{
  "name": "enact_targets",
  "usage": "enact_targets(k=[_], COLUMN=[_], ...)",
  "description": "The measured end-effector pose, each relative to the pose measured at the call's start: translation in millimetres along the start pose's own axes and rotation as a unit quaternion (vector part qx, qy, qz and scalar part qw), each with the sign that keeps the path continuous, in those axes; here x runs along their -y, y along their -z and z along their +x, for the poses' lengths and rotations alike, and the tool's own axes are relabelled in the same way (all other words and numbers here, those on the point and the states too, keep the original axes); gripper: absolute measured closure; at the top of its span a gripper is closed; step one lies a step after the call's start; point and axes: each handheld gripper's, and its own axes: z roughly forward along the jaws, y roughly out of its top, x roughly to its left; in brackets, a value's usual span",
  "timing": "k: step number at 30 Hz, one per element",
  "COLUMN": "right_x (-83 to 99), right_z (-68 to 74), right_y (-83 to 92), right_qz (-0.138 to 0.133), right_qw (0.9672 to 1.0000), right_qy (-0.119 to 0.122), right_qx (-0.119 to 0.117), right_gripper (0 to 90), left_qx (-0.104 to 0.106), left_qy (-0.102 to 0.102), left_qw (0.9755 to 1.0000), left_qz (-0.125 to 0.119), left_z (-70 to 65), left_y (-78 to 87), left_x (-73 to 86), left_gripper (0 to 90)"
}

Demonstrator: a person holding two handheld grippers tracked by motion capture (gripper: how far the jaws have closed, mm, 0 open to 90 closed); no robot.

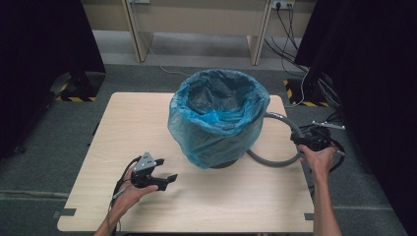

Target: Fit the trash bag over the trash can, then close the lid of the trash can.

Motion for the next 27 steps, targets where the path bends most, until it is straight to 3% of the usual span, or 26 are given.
enact_targets(k=[4, 8, 11, 19, 23, 24, 27], right_x=[9.9, 19.2, 24.8, 35.9, 36.9, 37.7, 38.9], right_z=[-6.9, -12.2, -15.1, -20.7, -23.8, -24.9, -30.8], right_y=[-4.3, -7.1, -9.6, -19.7, -32.0, -35.8, -42.7], right_qz=[0.004, 0.008, 0.012, 0.017, 0.03, 0.033, 0.038], right_qw=[0.9999, 0.9999, 0.9997, 0.9992, 0.9982, 0.9973, 0.9961], right_qy=[-0.014, -0.012, -0.017, -0.032, -0.03, -0.045, -0.049], right_qx=[0.006, 0.009, 0.011, 0.02, 0.042, 0.047, 0.062], right_gripper=[36.7, 36.7, 36.6, 36.7, 38.3, 39.3, 41.9], left_qx=[-0.015, -0.028, -0.045, -0.043, -0.044, -0.044, -0.045], left_qy=[-0.003, 0.0, -0.018, -0.016, -0.016, -0.016, -0.016], left_qw=[0.9996, 0.9985, 0.9952, 0.9953, 0.9953, 0.9953, 0.9953], left_qz=[0.025, 0.046, 0.085, 0.085, 0.084, 0.084, 0.084], left_z=[2.9, 4.1, 1.8, 1.9, 1.8, 1.8, 1.8], left_y=[2.0, 6.9, 7.4, 7.7, 7.5, 7.5, 7.5], left_x=[19.4, 25.9, 29.2, 29.6, 29.7, 29.7, 29.8], left_gripper=[16.8, 16.9, 16.9, 15.7, 15.7, 15.6, 15.5])
